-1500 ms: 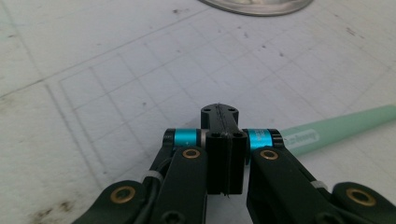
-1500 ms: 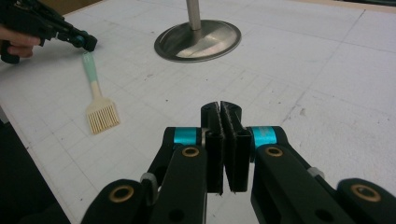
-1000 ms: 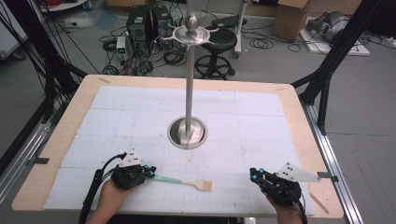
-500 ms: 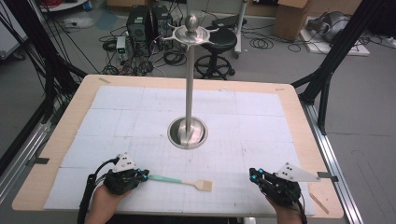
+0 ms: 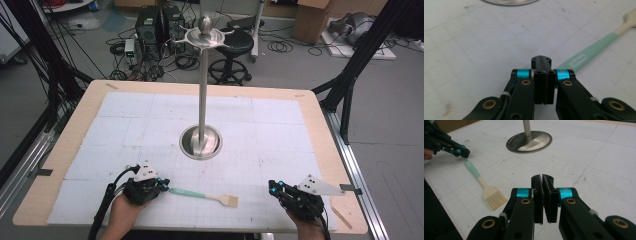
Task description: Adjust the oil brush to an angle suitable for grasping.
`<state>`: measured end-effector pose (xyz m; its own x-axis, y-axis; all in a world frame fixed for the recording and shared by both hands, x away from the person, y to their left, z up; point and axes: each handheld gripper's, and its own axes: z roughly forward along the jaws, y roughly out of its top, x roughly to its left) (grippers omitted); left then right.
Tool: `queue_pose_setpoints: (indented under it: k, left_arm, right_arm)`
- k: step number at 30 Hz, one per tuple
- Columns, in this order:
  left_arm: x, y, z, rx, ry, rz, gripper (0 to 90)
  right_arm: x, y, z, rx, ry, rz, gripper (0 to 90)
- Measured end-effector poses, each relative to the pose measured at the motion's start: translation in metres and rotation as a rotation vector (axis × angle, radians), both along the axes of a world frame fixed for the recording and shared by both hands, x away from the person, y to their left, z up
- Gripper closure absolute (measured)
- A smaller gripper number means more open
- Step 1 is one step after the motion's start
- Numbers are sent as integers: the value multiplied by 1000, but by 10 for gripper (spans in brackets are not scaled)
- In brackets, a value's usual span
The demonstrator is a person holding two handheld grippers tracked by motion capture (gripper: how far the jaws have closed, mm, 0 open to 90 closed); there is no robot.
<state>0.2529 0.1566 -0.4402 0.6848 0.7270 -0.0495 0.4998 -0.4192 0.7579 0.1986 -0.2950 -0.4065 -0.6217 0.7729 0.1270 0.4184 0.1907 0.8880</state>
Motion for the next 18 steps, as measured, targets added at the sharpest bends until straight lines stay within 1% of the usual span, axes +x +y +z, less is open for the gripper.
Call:
queue_pose_setpoints:
  k: [1, 3, 4, 6, 7, 9, 10, 11, 12, 14, 16, 18]
  left_arm:
    - [4, 3, 0, 0, 0, 20, 895]
    - [10, 5, -1, 4, 4, 27, 894]
    - [12, 4, -4, 4, 14, 26, 894]
    - [12, 3, -4, -8, 9, 22, 895]
    - [11, 2, -5, -16, 13, 1, 894]
    - [8, 0, -5, -16, 9, -18, 895]
    - [6, -1, -5, -9, 6, -25, 894]
    - [5, -2, -4, -16, 17, -24, 894]
    - [2, -3, -3, -19, 23, -30, 891]
    - [-3, -6, -3, 5, 7, -31, 888]
    - [-5, -3, -1, 13, 11, -22, 890]
    - [-8, 1, 0, -2, 15, -23, 892]
  right_arm:
    - [0, 0, 0, 1, -4, 2, 875]
    - [0, 0, 0, 1, -3, 4, 875]
    - [0, 0, 0, 2, -3, 4, 875]
    - [1, 1, 1, -1, -4, 8, 875]
    - [1, 1, 0, 3, -1, 4, 875]
    - [1, 1, 0, 2, 4, 4, 867]
    - [2, 1, -1, -3, 3, 5, 866]
    - [2, 1, -1, 1, 10, 1, 866]
    - [2, 1, -1, 0, 7, -2, 866]
    - [1, 1, -1, 0, 4, -1, 866]
    - [1, 0, 0, 0, 3, -3, 867]
    - [1, 1, -1, 3, 7, -1, 868]
